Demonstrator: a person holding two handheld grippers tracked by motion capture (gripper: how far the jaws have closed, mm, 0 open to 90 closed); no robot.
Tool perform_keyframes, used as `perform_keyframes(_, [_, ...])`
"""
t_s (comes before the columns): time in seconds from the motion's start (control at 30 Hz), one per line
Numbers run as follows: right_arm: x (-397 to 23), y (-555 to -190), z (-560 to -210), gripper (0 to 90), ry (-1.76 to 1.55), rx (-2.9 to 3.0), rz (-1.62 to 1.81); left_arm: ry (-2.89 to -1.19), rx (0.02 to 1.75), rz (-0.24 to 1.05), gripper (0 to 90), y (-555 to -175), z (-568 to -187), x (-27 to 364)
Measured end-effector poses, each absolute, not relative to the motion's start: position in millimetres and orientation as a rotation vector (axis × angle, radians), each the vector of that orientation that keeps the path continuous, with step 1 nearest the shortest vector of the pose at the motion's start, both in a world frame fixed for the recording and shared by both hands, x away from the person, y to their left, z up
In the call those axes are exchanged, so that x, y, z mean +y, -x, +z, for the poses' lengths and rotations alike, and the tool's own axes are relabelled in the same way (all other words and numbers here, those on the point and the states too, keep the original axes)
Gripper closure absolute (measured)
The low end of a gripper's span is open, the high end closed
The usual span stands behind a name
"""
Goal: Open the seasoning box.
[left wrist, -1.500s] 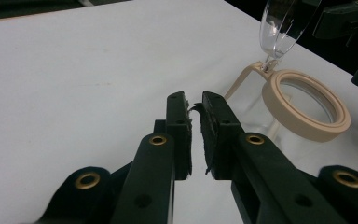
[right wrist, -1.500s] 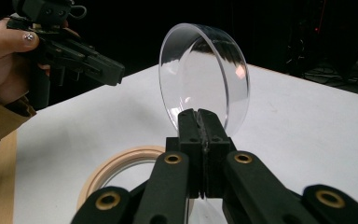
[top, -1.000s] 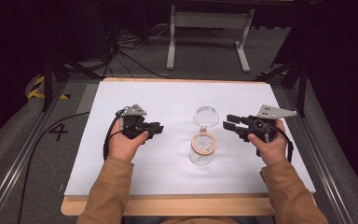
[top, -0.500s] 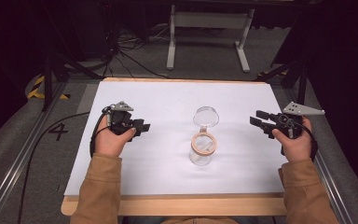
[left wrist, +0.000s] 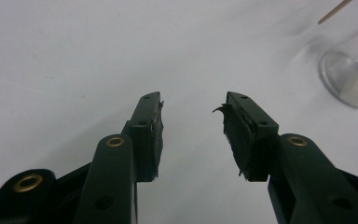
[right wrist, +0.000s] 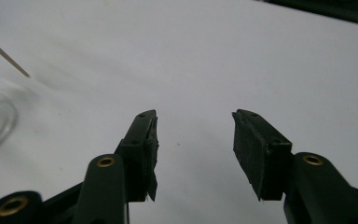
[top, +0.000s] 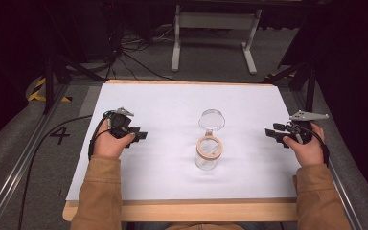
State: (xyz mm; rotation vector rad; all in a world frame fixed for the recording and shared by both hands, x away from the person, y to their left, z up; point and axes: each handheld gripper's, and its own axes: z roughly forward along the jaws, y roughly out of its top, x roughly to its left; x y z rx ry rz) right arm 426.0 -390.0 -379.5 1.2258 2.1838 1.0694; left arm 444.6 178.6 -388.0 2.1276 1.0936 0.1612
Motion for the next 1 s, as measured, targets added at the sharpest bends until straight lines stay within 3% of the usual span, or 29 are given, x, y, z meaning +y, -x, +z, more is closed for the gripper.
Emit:
perform_keyframes(0.47, [-398, -439, -414, 47.0, -1.321, 2.291, 0.887, -2.236, 1.138, 0.071, 53.2, -453, -410, 181])
perform_keyframes(1.0, [-394, -440, -419, 45.7, -1.323, 2.321, 0.873, -2.244, 1.148, 0.063, 51.7, -454, -412, 179])
